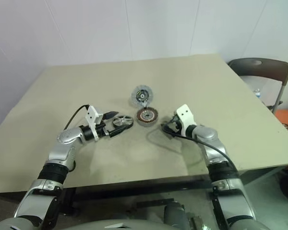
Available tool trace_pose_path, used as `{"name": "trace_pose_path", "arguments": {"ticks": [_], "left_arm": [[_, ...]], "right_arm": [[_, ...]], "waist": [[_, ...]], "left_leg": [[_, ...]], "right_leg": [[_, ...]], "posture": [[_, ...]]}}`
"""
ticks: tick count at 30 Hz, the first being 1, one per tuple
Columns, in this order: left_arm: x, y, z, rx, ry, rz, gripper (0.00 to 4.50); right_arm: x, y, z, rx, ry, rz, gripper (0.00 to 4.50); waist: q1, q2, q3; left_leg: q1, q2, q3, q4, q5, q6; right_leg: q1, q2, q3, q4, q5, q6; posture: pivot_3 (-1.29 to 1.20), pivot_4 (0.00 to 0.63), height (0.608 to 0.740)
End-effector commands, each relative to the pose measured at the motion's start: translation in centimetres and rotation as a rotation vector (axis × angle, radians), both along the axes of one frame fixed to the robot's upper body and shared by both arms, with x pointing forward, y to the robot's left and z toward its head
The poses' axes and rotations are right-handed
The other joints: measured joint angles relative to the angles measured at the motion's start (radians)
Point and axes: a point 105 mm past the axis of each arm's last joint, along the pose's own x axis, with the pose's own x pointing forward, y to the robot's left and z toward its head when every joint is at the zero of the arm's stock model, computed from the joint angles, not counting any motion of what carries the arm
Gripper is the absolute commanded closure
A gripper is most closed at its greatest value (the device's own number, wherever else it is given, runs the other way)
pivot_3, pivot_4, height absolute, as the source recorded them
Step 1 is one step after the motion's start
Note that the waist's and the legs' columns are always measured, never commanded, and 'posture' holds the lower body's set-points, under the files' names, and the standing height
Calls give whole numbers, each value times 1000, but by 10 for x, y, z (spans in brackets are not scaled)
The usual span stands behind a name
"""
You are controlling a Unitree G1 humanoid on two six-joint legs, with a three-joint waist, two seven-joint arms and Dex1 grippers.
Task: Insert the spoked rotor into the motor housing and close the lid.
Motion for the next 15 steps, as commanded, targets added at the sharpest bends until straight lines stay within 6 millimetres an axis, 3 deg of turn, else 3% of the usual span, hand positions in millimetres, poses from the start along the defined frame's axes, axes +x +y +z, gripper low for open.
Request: {"name": "trace_pose_path", "arguments": {"ticks": [1,7,15], "left_arm": [[2,7,17,-14,-54,11,2],[0,7,18,-10,-52,10,2],[-2,9,17,1,-46,15,2]], "right_arm": [[10,8,10,-7,-29,-7,3],[14,22,2,11,10,-13,3],[19,18,-7,-13,69,-74,3]], "waist": [[0,0,0],[-2,0,0],[-3,-1,-1]], "left_leg": [[0,0,1,0,0,0],[0,2,7,0,0,0],[1,7,16,1,0,-1]], "right_leg": [[0,0,0,0,0,0],[-3,1,0,0,3,-2],[-4,5,0,0,10,-6]], "posture": [[0,0,740],[0,0,740],[0,0,740]]}}
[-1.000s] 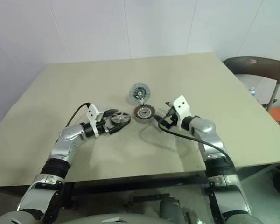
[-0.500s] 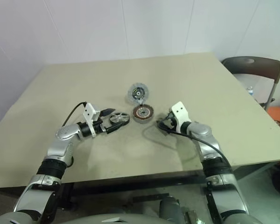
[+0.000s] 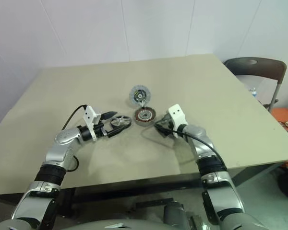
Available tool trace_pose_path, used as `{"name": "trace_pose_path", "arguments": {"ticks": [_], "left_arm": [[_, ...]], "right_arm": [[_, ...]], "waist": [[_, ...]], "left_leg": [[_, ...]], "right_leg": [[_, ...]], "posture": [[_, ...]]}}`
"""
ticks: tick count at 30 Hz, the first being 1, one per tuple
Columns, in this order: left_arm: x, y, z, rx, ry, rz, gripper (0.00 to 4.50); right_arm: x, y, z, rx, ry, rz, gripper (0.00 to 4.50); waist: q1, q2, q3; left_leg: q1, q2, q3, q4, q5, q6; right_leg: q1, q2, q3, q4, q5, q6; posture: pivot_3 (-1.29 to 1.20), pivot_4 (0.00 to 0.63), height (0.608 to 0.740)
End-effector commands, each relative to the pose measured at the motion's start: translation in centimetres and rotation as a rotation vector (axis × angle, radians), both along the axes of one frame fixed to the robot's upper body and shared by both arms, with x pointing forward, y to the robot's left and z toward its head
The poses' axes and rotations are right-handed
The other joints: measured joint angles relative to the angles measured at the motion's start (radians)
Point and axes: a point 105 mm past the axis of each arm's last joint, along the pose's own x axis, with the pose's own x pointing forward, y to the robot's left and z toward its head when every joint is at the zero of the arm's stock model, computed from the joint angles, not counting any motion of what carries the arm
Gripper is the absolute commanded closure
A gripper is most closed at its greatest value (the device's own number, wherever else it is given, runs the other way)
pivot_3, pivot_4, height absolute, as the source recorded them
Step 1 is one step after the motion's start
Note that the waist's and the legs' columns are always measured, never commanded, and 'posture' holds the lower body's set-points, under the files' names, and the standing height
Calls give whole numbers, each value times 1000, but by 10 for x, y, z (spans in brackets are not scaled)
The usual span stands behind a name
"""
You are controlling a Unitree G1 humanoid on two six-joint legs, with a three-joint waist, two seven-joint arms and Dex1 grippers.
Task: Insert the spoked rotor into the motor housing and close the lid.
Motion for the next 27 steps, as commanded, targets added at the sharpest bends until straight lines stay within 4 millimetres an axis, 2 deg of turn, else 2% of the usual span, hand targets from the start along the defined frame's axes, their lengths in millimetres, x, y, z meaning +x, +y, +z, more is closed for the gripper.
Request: {"name": "trace_pose_path", "arguments": {"ticks": [1,6,7,9,18,19,24,27], "left_arm": [[2,5,14,-4,-52,11,2],[2,7,13,3,-50,16,2],[2,8,13,4,-50,17,0],[2,8,13,6,-50,19,0],[4,4,13,17,-55,12,0],[4,4,13,17,-55,11,0],[5,1,13,20,-56,4,0],[7,1,13,21,-56,4,0]], "right_arm": [[4,-1,1,-31,4,-15,3],[1,2,-6,-31,42,1,3],[0,3,-7,-23,47,3,196],[0,4,-6,-15,52,6,628],[0,2,-5,-5,57,10,3680],[0,2,-4,-4,56,9,3833],[2,3,4,56,41,-9,3831],[8,-1,15,94,1,-41,3831]], "waist": [[1,0,0],[1,-1,-1],[1,-1,-1],[1,-1,-1],[4,-2,-2],[4,-2,-2],[3,-2,-2],[3,-2,-2]], "left_leg": [[0,0,0,0,0,-1],[0,3,0,1,0,-3],[0,4,1,1,0,-4],[0,5,1,1,0,-4],[1,6,4,3,0,-5],[2,6,4,3,0,-5],[2,6,4,3,0,-5],[1,6,4,3,0,-5]], "right_leg": [[0,1,0,0,1,0],[0,4,0,0,2,-2],[0,4,0,0,2,-2],[0,5,0,0,3,-3],[1,6,0,-1,5,-5],[2,6,0,0,5,-5],[2,6,0,-1,5,-5],[1,6,0,-1,5,-5]], "posture": [[0,0,740],[0,0,740],[0,0,740],[0,0,740],[0,0,740],[0,0,740],[0,0,740],[0,0,740]]}}
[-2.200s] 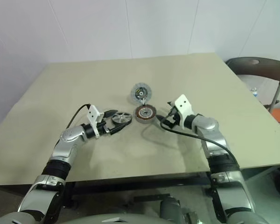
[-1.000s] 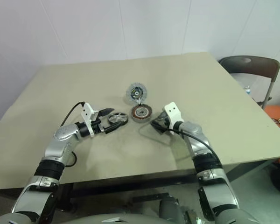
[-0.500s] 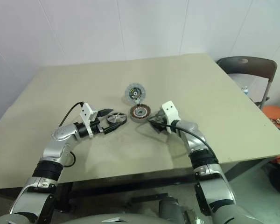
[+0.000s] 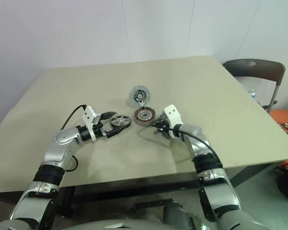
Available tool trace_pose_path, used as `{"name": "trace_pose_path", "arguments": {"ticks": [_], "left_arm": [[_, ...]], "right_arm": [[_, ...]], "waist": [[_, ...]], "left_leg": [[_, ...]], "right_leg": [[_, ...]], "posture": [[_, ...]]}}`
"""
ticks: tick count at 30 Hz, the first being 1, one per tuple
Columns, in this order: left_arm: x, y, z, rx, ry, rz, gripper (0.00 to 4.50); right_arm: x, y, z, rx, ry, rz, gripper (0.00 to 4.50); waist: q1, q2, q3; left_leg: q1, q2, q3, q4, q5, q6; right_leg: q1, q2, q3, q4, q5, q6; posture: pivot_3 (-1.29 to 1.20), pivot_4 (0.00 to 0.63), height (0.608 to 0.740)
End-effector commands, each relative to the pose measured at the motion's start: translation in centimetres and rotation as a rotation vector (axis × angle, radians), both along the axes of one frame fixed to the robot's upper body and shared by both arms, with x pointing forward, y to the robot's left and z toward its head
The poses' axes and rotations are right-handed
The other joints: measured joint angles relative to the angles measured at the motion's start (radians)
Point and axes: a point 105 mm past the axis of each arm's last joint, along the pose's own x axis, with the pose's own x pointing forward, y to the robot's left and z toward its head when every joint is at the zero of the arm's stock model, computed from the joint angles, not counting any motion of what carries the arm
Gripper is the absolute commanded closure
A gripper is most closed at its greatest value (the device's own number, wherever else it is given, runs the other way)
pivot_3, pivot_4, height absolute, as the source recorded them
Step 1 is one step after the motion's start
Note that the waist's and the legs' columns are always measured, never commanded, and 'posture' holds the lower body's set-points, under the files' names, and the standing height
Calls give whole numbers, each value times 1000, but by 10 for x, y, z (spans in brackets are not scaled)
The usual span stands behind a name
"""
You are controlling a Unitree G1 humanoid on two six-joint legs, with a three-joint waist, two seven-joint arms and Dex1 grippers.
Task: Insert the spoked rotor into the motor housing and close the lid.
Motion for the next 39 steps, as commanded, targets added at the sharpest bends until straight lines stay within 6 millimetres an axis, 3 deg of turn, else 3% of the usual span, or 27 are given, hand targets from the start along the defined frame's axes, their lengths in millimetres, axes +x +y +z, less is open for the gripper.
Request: {"name": "trace_pose_path", "arguments": {"ticks": [1,4,7,9,14,22,28,39], "left_arm": [[6,-1,14,3,-56,-6,0],[7,-2,14,1,-56,-7,0],[7,-1,12,-1,-54,-6,0],[6,0,11,-2,-53,-5,0],[5,1,8,-4,-50,1,0],[5,9,7,-6,-50,28,0],[3,21,10,2,-59,66,0],[-1,26,11,5,-58,90,0]], "right_arm": [[13,-15,22,46,-73,-88,3831],[23,-26,38,34,-130,-144,3831],[32,-25,66,68,-202,-168,3831],[35,-18,80,79,-236,-157,3831],[37,20,97,91,-245,-70,3831],[48,72,93,75,-206,9,3831],[47,96,78,65,-136,61,3831],[38,109,58,49,-58,126,3831]], "waist": [[0,0,0],[-2,0,0],[-5,0,0],[-11,0,0],[-26,0,0],[-29,0,0],[-34,0,0],[-34,0,0]], "left_leg": [[0,0,0,0,0,0],[-2,1,2,-1,0,0],[-4,4,7,-1,-2,-1],[-3,7,13,-2,-2,-2],[-2,10,17,-2,-3,-2],[-2,10,20,-2,-3,-2],[-2,11,22,-3,-3,-2],[-3,11,23,-3,-3,-2]], "right_leg": [[0,0,0,0,0,0],[-4,1,0,0,0,0],[-9,3,0,0,2,-3],[-12,4,0,0,4,-5],[-12,6,0,0,5,-7],[-12,6,-1,0,8,-8],[-15,6,-1,0,8,-8],[-16,6,-2,2,8,-8]], "posture": [[0,0,740],[0,0,740],[0,0,740],[0,0,740],[0,0,740],[0,0,740],[0,0,740],[0,0,740]]}}
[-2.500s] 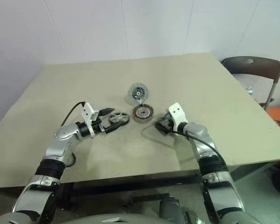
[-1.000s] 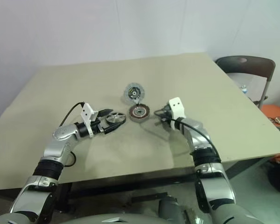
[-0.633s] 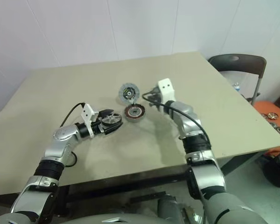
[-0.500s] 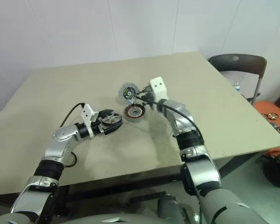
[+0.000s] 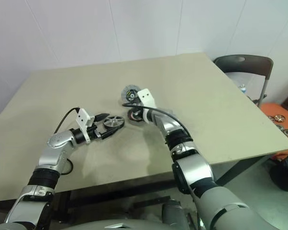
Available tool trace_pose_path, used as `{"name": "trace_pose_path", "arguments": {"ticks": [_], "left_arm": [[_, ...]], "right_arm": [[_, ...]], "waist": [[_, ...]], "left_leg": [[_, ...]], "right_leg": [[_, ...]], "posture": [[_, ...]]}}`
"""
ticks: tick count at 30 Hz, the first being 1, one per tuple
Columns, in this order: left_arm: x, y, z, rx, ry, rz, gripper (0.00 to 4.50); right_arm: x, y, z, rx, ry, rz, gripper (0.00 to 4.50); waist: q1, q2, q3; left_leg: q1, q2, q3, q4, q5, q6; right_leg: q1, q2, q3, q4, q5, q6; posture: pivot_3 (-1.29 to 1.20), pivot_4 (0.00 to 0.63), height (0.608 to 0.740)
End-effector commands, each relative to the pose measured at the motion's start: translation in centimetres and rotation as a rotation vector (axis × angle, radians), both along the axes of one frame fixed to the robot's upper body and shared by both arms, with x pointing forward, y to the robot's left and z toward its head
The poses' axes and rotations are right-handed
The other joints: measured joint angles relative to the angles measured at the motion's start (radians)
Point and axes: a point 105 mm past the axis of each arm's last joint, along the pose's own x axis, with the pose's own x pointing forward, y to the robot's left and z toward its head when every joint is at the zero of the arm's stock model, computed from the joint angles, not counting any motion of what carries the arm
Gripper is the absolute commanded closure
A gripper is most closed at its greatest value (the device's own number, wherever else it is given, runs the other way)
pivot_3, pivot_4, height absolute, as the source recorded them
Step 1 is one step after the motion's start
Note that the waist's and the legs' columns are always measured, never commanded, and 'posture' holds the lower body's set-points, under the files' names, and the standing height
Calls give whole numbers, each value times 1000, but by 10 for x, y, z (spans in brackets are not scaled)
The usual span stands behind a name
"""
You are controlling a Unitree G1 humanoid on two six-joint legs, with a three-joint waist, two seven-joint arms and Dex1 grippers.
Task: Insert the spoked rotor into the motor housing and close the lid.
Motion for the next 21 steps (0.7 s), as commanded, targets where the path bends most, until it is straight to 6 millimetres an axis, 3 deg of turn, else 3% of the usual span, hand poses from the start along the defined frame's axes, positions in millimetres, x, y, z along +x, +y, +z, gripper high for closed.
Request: {"name": "trace_pose_path", "arguments": {"ticks": [1,21], "left_arm": [[2,4,16,-14,-52,14,0],[2,0,15,-14,-45,8,0]], "right_arm": [[4,8,20,9,-55,32,3831],[4,-9,14,-3,-33,8,3831]], "waist": [[0,0,0],[-1,0,0]], "left_leg": [[0,0,0,0,0,0],[0,1,1,0,0,0]], "right_leg": [[0,0,0,0,0,0],[-1,0,0,0,0,0]], "posture": [[0,0,740],[0,0,740]]}}
